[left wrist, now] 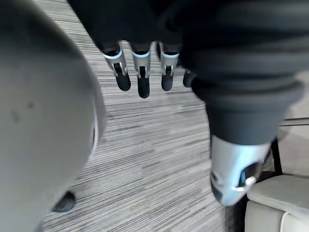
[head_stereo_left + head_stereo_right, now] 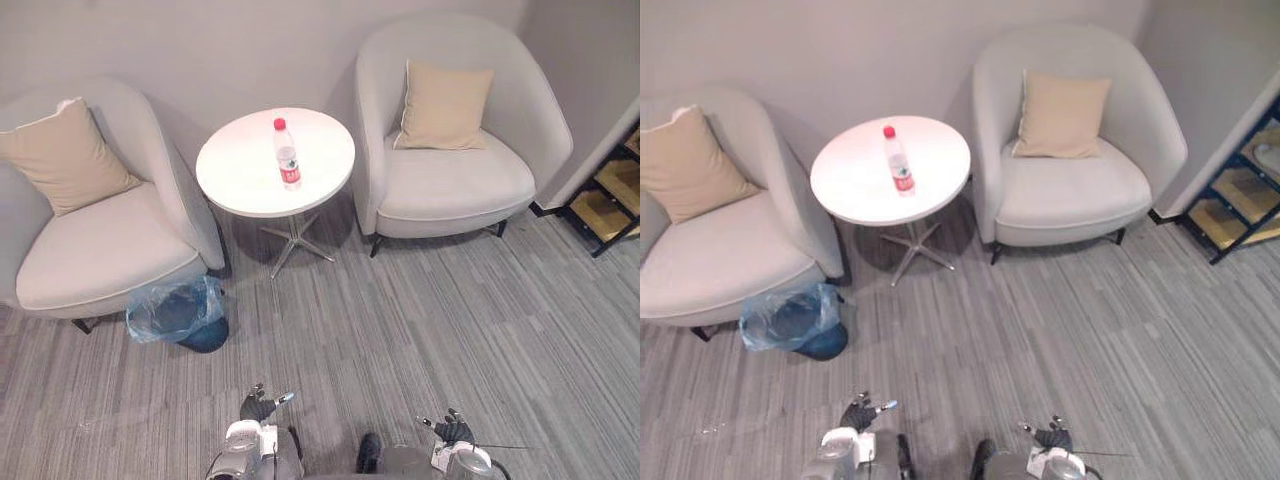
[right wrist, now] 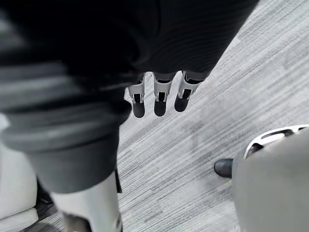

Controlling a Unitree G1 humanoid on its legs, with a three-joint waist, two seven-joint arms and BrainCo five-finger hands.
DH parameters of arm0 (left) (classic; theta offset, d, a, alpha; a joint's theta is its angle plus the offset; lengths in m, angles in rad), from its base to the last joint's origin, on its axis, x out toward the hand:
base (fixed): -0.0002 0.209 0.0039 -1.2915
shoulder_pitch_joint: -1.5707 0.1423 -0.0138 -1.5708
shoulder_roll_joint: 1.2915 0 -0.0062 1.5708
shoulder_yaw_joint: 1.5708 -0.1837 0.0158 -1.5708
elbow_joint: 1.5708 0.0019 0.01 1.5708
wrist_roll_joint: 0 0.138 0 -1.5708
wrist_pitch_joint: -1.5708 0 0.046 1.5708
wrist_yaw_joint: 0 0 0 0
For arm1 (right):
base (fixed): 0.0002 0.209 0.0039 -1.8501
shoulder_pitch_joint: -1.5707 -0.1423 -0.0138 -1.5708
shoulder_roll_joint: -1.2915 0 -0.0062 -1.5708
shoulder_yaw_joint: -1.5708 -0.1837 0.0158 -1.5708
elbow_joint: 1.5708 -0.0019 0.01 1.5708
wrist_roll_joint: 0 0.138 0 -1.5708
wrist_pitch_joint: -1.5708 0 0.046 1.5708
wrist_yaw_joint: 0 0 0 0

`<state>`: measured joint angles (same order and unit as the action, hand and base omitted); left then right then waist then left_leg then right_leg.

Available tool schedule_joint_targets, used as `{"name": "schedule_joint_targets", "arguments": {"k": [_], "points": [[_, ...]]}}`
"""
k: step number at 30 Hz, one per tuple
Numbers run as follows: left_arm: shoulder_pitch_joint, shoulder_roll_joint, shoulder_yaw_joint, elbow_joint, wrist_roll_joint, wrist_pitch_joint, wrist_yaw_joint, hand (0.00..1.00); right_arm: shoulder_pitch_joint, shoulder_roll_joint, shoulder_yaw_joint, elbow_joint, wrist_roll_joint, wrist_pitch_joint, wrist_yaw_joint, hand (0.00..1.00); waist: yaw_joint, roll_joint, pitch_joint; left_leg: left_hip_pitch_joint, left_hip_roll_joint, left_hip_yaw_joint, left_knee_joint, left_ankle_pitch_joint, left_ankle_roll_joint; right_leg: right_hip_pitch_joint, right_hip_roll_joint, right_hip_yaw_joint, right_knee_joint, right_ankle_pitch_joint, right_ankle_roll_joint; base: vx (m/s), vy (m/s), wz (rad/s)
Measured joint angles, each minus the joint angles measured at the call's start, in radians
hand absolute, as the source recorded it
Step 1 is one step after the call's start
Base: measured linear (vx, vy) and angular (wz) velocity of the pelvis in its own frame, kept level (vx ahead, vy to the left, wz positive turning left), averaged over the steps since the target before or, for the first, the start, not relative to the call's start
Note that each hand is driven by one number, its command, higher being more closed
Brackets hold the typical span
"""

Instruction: Gather rubbish on tea table into small bin, then transfer packed bag to large trash can.

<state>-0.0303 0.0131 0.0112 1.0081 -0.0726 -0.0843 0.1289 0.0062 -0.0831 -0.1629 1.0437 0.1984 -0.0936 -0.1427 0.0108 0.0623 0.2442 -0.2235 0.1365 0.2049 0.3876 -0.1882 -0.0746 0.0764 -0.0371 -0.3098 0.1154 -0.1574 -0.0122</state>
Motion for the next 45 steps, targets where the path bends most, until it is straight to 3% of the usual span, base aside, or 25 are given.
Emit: {"name": "schedule_joint_targets", "arguments": {"k": [1, 2, 3, 4, 5, 6, 9, 11, 12, 14, 16, 17, 18, 19, 20, 23, 24, 26, 29, 32, 34, 35, 37, 39, 45], "points": [[-0.002, 0.000, 0.000, 0.002, -0.001, 0.000, 0.000, 0.00, -0.001, 0.000, 0.000, 0.010, 0.000, 0.000, -0.003, 0.00, 0.002, -0.004, 0.002, 0.008, -0.044, -0.001, -0.169, 0.084, -0.001, 0.018, -0.019, 0.014, -0.004, -0.016, 0.022, 0.39, 0.186, -0.36], [-0.005, 0.001, -0.002, 0.005, -0.003, 0.000, 0.000, 0.00, -0.002, -0.003, 0.000, 0.031, -0.001, 0.000, -0.005, 0.00, 0.015, -0.008, 0.002, 0.034, -0.059, 0.000, -0.234, 0.178, -0.009, 0.037, -0.024, 0.046, -0.010, -0.023, 0.047, 0.42, 0.200, -0.44], [-0.006, 0.001, -0.002, 0.007, -0.003, 0.000, 0.000, 0.00, -0.002, -0.004, 0.001, 0.042, -0.001, 0.001, -0.006, 0.00, 0.026, -0.009, -0.001, 0.050, -0.066, 0.004, -0.241, 0.223, 0.014, 0.051, -0.026, 0.062, -0.016, -0.028, 0.057, 0.58, 0.228, -0.35], [-0.008, 0.019, 0.000, 0.015, -0.003, 0.001, -0.001, 0.00, 0.005, 0.013, 0.004, 0.063, -0.002, 0.004, -0.004, 0.00, 0.029, -0.052, -0.030, 0.035, -0.111, 0.011, -0.184, 0.174, 0.078, 0.070, -0.071, 0.076, -0.032, -0.042, 0.079, 0.80, 0.282, -0.18], [-0.012, 0.032, -0.001, 0.017, -0.007, 0.001, -0.003, 0.00, 0.004, 0.032, 0.004, 0.077, -0.005, 0.007, -0.003, 0.00, 0.034, -0.075, -0.039, 0.020, -0.123, 0.029, -0.115, 0.108, 0.091, 0.065, -0.098, 0.100, 0.007, -0.062, 0.103, 0.70, 0.231, -0.06], [-0.016, 0.034, -0.002, 0.025, -0.008, 0.002, -0.005, 0.00, 0.004, 0.033, 0.002, 0.078, -0.007, 0.008, 0.002, 0.00, 0.038, -0.077, -0.039, 0.034, -0.133, 0.035, -0.099, 0.076, 0.096, 0.048, -0.115, 0.124, 0.084, -0.080, 0.115, 0.56, 0.214, -0.09], [-0.015, 0.051, -0.049, 0.048, -0.008, 0.003, -0.005, 0.00, 0.004, 0.031, -0.002, 0.062, -0.034, 0.006, 0.013, 0.00, 0.034, -0.081, -0.044, 0.154, -0.168, 0.039, -0.159, 0.042, 0.114, -0.107, -0.172, 0.186, 0.529, -0.085, 0.150, 0.40, 0.164, 0.01], [-0.015, 0.067, -0.090, 0.073, -0.007, 0.004, -0.005, 0.00, -0.006, 0.032, -0.012, 0.059, -0.042, 0.004, 0.019, 0.00, 0.025, -0.079, -0.042, 0.263, -0.184, 0.006, -0.225, 0.020, 0.116, -0.171, -0.205, 0.127, 0.727, -0.127, 0.127, 0.40, 0.052, 0.29], [-0.010, 0.068, -0.091, 0.085, -0.007, 0.004, -0.005, 0.00, -0.007, 0.029, -0.011, 0.058, -0.044, 0.003, 0.020, 0.00, 0.017, -0.069, -0.044, 0.297, -0.184, -0.001, -0.250, 0.019, 0.115, -0.193, -0.216, 0.084, 0.742, -0.149, 0.104, 0.38, 0.012, 0.35], [-0.004, 0.069, -0.089, 0.092, -0.007, 0.005, -0.004, 0.00, -0.008, 0.022, -0.010, 0.040, -0.044, 0.003, 0.024, 0.00, 0.002, -0.068, -0.048, 0.350, -0.175, -0.016, -0.275, 0.020, 0.114, -0.239, -0.223, 0.021, 0.700, -0.185, 0.076, 0.40, -0.055, 0.34], [0.008, 0.064, -0.090, 0.093, -0.007, 0.005, -0.005, 0.00, -0.011, 0.015, -0.007, 0.017, -0.043, 0.001, 0.028, 0.00, -0.012, -0.045, -0.047, 0.376, -0.135, -0.040, -0.266, 0.020, 0.114, -0.293, -0.163, 0.038, 0.531, -0.184, 0.068, 0.35, -0.136, 0.36], [0.012, 0.063, -0.090, 0.093, -0.007, 0.005, -0.005, 0.00, -0.011, 0.013, 0.002, 0.008, -0.043, 0.000, 0.028, 0.00, -0.015, -0.039, -0.046, 0.387, -0.113, -0.062, -0.264, 0.018, 0.111, -0.314, -0.118, 0.082, 0.414, -0.135, 0.068, 0.35, -0.204, 0.43], [0.014, 0.066, -0.089, 0.093, -0.006, 0.004, -0.005, 0.00, -0.006, 0.015, 0.010, 0.005, -0.043, 0.000, 0.029, 0.00, -0.018, -0.048, -0.051, 0.400, -0.103, -0.080, -0.262, 0.007, 0.092, -0.316, -0.083, 0.139, 0.278, -0.040, 0.072, 0.44, -0.281, 0.51], [0.016, 0.071, -0.088, 0.094, -0.005, 0.004, -0.006, 0.00, 0.001, 0.020, 0.012, 0.006, -0.043, 0.001, 0.030, 0.00, -0.019, -0.062, -0.058, 0.406, -0.107, -0.091, -0.258, -0.012, 0.061, -0.314, -0.077, 0.171, 0.194, 0.054, 0.058, 0.46, -0.308, 0.56], [0.006, 0.063, -0.080, 0.107, -0.001, 0.005, -0.005, 0.00, -0.003, 0.016, 0.008, 0.004, -0.038, -0.001, 0.034, 0.00, -0.020, -0.051, -0.054, 0.424, -0.087, -0.124, -0.248, -0.050, 0.012, -0.317, -0.063, 0.169, 0.225, 0.125, 0.028, 0.38, -0.247, 0.33], [0.003, 0.017, -0.066, 0.105, 0.012, 0.004, -0.008, 0.00, -0.013, -0.008, 0.007, 0.015, -0.039, -0.006, 0.035, 0.00, -0.018, 0.010, -0.058, 0.387, -0.036, -0.152, -0.167, -0.049, -0.001, -0.271, -0.035, 0.111, 0.198, 0.082, 0.005, 0.30, -0.215, 0.41], [-0.001, 0.010, -0.061, 0.103, 0.012, 0.003, -0.008, 0.00, -0.013, -0.011, 0.008, 0.018, -0.039, -0.007, 0.035, 0.00, -0.023, 0.017, -0.054, 0.360, -0.026, -0.164, -0.098, -0.043, -0.010, -0.239, -0.031, 0.093, 0.177, 0.073, 0.000, 0.27, -0.218, 0.66], [-0.008, -0.005, -0.027, 0.085, 0.012, 0.003, -0.014, 0.00, -0.005, -0.008, 0.011, 0.033, -0.039, -0.007, 0.031, 0.00, -0.017, -0.002, -0.038, 0.254, 0.008, -0.155, 0.176, -0.011, -0.075, -0.132, -0.033, 0.048, 0.101, 0.058, -0.019, 0.26, -0.172, 0.66], [-0.004, -0.015, -0.026, 0.055, 0.012, 0.002, -0.019, 0.00, 0.012, -0.005, 0.010, 0.034, -0.033, -0.007, 0.022, 0.00, -0.008, -0.005, -0.037, 0.151, 0.053, -0.063, 0.289, -0.051, -0.044, -0.036, -0.035, 0.000, 0.048, 0.038, -0.017, 0.16, -0.077, 0.41], [-0.006, -0.015, -0.030, 0.044, 0.015, 0.002, -0.019, 0.00, 0.012, -0.005, 0.010, 0.034, -0.028, -0.006, 0.018, 0.00, -0.005, -0.009, -0.035, 0.116, 0.022, -0.040, 0.099, -0.053, -0.031, -0.006, -0.055, -0.006, 0.036, 0.028, 0.007, 0.16, 0.042, 0.07], [-0.006, -0.016, -0.034, 0.046, 0.027, 0.003, -0.020, 0.00, 0.014, -0.008, 0.010, 0.034, -0.029, -0.007, 0.014, 0.00, -0.005, -0.001, -0.039, 0.127, -0.008, -0.055, -0.109, 0.057, -0.032, 0.012, -0.055, 0.001, 0.036, 0.020, 0.035, 0.21, 0.144, -0.03], [-0.010, -0.007, -0.043, 0.057, 0.032, 0.003, -0.020, 0.00, 0.006, -0.006, 0.015, 0.042, -0.030, -0.005, 0.014, 0.00, -0.002, -0.008, -0.039, 0.154, -0.026, -0.061, -0.166, 0.121, -0.013, 0.026, -0.055, 0.019, 0.029, 0.017, 0.058, 0.21, 0.127, 0.04], [-0.011, 0.021, -0.058, 0.057, 0.033, 0.002, -0.020, 0.00, 0.007, 0.011, 0.038, 0.043, -0.041, -0.005, 0.015, 0.00, -0.002, -0.053, -0.043, 0.171, -0.059, -0.060, -0.213, 0.129, -0.007, 0.033, -0.078, 0.042, -0.011, 0.022, 0.077, 0.19, 0.131, 0.06], [-0.016, 0.044, -0.075, 0.064, 0.036, 0.004, -0.021, 0.00, 0.007, 0.022, 0.051, 0.045, -0.054, -0.003, 0.014, 0.00, 0.000, -0.073, -0.045, 0.183, -0.082, -0.057, -0.238, 0.132, 0.002, 0.045, -0.096, 0.045, -0.025, 0.025, 0.081, 0.15, 0.093, 0.05], [0.005, 0.078, -0.087, 0.077, 0.073, 0.005, -0.019, 0.00, -0.017, -0.004, 0.082, 0.044, -0.123, 0.007, 0.010, 0.00, 0.001, -0.064, -0.054, 0.287, -0.129, -0.060, -0.358, 0.159, 0.028, 0.099, -0.122, 0.049, -0.047, 0.012, 0.101, 0.08, 0.034, 0.03]]}}
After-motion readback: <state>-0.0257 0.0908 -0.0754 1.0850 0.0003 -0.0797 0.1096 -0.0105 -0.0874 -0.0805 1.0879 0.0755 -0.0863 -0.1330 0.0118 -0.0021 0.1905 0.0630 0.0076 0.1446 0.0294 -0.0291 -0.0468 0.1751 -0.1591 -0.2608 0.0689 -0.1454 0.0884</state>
